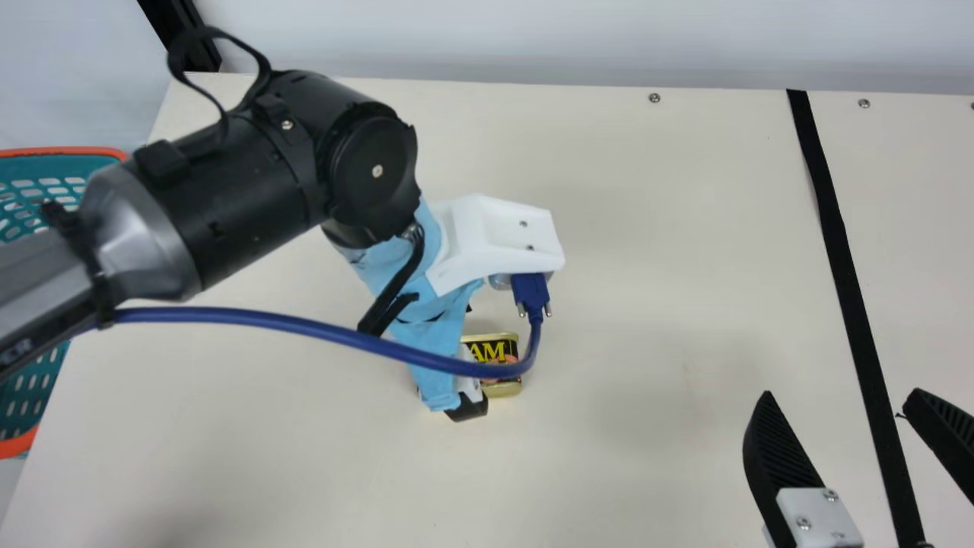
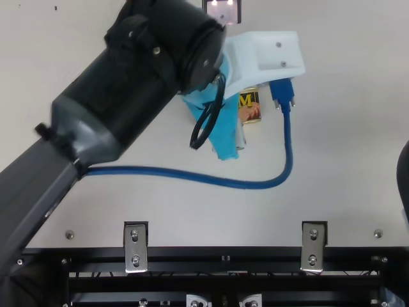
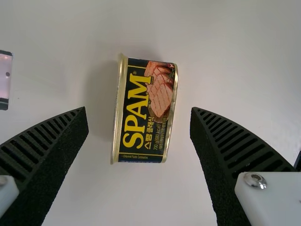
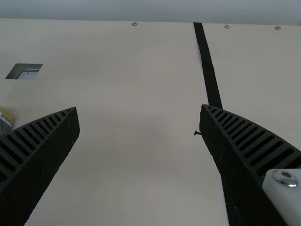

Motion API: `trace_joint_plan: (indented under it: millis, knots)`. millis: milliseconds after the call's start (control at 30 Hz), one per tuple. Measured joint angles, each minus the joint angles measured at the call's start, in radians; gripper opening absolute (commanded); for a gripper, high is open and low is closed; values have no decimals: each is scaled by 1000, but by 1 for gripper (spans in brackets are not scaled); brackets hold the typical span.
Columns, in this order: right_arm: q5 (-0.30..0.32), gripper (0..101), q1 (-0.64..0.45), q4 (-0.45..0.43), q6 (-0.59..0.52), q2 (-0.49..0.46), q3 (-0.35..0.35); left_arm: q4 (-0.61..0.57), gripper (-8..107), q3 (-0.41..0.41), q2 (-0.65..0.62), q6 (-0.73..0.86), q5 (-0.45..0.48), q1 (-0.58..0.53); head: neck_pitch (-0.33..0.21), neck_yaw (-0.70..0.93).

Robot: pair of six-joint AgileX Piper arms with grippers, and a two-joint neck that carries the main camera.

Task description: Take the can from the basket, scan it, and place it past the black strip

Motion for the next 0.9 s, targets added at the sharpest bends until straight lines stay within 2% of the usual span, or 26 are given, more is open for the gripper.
trace_joint_plan:
  millis: [300, 633, 767, 900]
  knots:
    - [0, 101, 0, 0, 0, 0, 0, -11, 90, 128, -173, -121, -71, 71, 0, 0]
    - [-3, 101, 3, -7, 4, 11, -6, -10, 90, 298, -428, -345, -203, 248, 0, 0]
    - [-47, 101, 22, -33, 20, 59, -38, -9, 90, 362, -530, -422, -240, 330, 0, 0]
    - [-101, 101, 47, -73, 40, 145, -93, -26, 90, 421, -622, -470, -256, 415, 0, 0]
